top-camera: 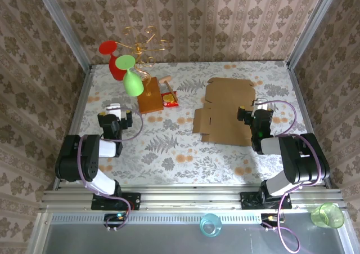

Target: Fold the paper box

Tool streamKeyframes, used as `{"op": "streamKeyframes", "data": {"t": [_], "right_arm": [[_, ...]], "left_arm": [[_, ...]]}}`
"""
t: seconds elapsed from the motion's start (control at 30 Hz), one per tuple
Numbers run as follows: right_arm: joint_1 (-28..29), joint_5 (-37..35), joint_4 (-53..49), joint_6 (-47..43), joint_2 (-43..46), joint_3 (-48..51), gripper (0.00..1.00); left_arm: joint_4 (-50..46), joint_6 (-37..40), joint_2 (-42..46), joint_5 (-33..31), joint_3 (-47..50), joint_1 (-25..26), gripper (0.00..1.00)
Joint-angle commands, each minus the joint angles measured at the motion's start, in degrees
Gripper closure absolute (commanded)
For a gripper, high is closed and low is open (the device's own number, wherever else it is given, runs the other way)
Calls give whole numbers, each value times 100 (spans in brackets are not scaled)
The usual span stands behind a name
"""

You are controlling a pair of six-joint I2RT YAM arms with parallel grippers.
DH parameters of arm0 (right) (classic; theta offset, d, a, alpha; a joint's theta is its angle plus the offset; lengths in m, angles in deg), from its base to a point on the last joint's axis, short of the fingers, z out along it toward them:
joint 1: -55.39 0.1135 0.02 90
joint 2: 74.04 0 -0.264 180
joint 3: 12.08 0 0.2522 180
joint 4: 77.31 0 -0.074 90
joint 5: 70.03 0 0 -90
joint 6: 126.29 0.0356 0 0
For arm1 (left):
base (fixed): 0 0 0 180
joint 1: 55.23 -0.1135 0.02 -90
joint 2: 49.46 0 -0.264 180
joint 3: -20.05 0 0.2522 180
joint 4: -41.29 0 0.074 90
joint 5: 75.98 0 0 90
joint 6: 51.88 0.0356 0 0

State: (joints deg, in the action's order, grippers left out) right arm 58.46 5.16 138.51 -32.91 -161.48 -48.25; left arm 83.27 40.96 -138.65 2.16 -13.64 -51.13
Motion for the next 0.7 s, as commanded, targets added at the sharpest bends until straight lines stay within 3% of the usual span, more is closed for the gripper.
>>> {"op": "streamKeyframes", "data": {"t": [0.0, 0.53, 0.67], "right_arm": [[36, -189, 193, 62, -36, 35, 0], [38, -185, 201, 58, -19, 42, 0], [73, -413, 457, 113, 124, 268, 0]], "left_arm": [[15, 83, -22, -60, -106, 2, 0], [34, 93, -20, -41, -102, -4, 0], [766, 238, -59, -276, 252, 184, 0]]}}
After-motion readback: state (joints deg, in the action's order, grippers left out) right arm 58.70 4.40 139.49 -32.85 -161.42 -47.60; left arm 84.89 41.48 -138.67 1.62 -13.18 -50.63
